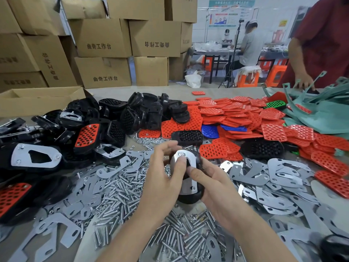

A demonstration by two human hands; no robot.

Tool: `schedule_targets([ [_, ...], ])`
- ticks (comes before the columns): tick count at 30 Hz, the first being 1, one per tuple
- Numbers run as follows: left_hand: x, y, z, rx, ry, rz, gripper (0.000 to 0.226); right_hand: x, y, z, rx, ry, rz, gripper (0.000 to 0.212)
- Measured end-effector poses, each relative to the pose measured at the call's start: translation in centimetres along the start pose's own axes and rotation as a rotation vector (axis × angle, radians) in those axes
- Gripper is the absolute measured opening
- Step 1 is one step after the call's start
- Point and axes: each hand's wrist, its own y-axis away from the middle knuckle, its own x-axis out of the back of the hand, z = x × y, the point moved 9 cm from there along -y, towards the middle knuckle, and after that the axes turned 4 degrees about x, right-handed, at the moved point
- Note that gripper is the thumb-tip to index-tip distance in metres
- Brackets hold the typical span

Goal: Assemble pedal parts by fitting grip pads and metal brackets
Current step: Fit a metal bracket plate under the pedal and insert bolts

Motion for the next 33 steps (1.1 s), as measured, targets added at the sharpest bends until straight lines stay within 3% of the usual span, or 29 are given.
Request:
schedule_targets([
  [4,0.2,-0.3,-0.1,-0.003,-0.016,0.004,0.003,0.0,0.0,0.4,-0.014,0.018,0.008,0.031],
  [8,-0.1,0.1,0.9,-0.100,-0.095,-0.031,0.019,0.2,0.0,0.1,-0.001,0.030,0.012,0.029],
  [11,0.1,0.0,0.0,-0.007,0.019,0.013,0.015,0.2,0.0,0.1,-0.009,0.036,0.010,0.031],
  [15,0.3,-0.3,-0.1,-0.002,-0.029,0.018,0.004,0.4,0.1,0.3,-0.014,0.062,0.035,0.031],
  [19,0.0,0.1,0.8,-0.074,-0.072,-0.033,0.023,0.5,0.1,0.1,0.000,0.064,0.030,0.029],
  [24,0.2,-0.2,-0.1,0.018,0.032,0.003,0.004,0.3,0.1,0.3,-0.010,0.061,0.020,0.033],
  [29,0.0,0.0,0.8,-0.065,-0.056,-0.033,0.019,0.7,0.1,0.2,0.002,0.089,0.042,0.029],
  [33,0.3,-0.2,-0.2,0.024,0.065,0.012,0.008,0.6,0.1,0.3,-0.008,0.092,0.027,0.032],
])
